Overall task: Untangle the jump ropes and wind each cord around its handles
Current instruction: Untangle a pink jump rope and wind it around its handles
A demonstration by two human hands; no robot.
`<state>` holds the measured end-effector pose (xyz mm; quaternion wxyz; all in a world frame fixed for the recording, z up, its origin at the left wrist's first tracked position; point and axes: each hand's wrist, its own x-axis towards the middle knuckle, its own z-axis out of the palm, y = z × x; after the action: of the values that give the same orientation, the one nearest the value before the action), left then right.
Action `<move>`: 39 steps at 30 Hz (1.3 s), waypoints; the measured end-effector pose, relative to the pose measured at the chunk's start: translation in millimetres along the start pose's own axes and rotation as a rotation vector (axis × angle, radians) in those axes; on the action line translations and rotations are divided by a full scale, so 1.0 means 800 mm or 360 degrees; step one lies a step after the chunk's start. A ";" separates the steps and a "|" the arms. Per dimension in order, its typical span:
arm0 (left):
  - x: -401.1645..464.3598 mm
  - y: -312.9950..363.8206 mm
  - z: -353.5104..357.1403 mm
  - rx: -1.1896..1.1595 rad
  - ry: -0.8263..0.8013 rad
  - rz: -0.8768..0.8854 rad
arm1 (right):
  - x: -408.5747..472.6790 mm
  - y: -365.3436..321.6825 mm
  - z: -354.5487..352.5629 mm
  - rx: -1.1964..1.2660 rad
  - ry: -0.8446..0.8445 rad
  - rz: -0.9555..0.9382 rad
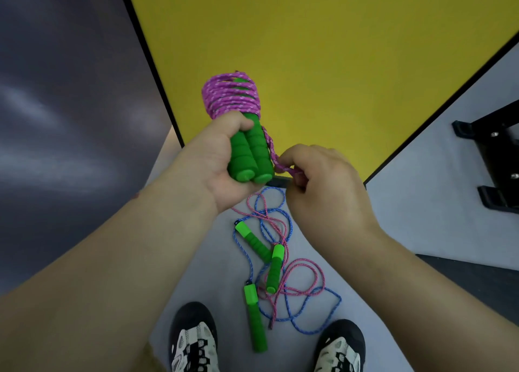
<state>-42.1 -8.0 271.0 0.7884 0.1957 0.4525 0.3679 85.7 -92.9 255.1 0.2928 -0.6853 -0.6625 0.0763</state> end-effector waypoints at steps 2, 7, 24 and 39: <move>0.002 0.003 -0.001 -0.0128 0.0044 0.0030 | -0.004 -0.001 0.001 0.0130 -0.0097 0.0109; 0.003 0.002 0.001 -0.0214 0.0064 0.0033 | -0.008 -0.023 -0.003 0.1004 -0.0372 0.0554; 0.008 -0.008 0.004 0.0068 -0.0097 0.0238 | 0.030 -0.022 -0.032 0.2126 -0.0381 0.1016; 0.006 -0.012 -0.002 0.1120 0.0237 0.0806 | 0.035 -0.013 -0.028 0.1045 -0.0151 0.0916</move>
<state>-37.6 -10.3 261.3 0.5239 0.5301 0.5436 0.3861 91.2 -73.3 286.5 0.4311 -0.7083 -0.3978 0.3927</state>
